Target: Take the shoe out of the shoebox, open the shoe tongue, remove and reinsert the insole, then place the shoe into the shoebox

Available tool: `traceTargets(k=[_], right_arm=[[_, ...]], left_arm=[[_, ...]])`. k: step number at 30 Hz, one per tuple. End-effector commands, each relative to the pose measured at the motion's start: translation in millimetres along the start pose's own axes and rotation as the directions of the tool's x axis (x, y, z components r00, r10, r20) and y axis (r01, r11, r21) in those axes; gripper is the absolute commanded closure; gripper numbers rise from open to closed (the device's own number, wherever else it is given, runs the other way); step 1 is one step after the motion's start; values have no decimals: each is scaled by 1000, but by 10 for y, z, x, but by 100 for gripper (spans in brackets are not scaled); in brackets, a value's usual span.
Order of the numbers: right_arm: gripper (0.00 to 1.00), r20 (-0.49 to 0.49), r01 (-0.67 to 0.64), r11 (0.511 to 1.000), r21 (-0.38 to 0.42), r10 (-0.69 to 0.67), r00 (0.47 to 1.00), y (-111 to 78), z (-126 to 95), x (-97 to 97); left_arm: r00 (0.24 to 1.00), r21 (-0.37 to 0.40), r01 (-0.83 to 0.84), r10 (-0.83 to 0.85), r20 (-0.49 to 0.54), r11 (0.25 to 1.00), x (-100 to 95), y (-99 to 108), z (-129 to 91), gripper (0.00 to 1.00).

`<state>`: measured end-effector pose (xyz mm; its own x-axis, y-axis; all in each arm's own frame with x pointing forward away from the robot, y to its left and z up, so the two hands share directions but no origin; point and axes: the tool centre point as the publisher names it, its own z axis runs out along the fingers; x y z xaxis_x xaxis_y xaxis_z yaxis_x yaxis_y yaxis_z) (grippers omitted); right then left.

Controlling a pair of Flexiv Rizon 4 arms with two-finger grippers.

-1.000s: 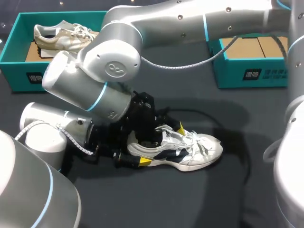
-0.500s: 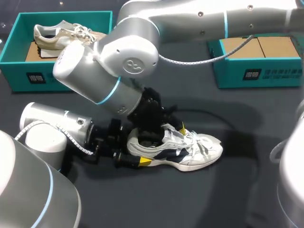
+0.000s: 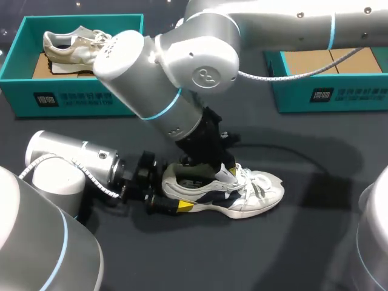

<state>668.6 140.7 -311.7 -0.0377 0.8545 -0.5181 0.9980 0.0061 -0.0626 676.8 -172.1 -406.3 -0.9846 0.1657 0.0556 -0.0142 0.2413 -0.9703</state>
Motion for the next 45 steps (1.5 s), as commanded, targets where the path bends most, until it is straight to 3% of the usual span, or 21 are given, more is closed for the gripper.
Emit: traceTargets(k=[1, 4, 21, 26, 33, 45], right_arm=[[100, -184, -299, 954, 32, 300, 936, -43, 15, -115], [100, -358, -178, 984, -11, 162, 920, -34, 42, -249], [100, -358, -178, 984, -11, 162, 920, -34, 42, -249], [100, -503, -133, 989, -61, 84, 860, -49, 200, -440], [100, -615, -36, 993, -112, -41, 788, -27, 479, -600], [100, -615, -36, 993, -112, -41, 788, -27, 479, -600]], left_arm=[[1000, -1, 0, 0, 1, 1000, 12, 0, -3, 100], [1000, -1, 0, 0, 1, 1000, 12, 0, -3, 100], [1000, -1, 0, 0, 1, 1000, 12, 0, -3, 100], [1000, -1, 0, 0, 1, 1000, 12, 0, -3, 100], [1000, -1, 0, 0, 1, 1000, 12, 0, -3, 100], [1000, -1, 0, 0, 1, 1000, 12, 0, -3, 100]])
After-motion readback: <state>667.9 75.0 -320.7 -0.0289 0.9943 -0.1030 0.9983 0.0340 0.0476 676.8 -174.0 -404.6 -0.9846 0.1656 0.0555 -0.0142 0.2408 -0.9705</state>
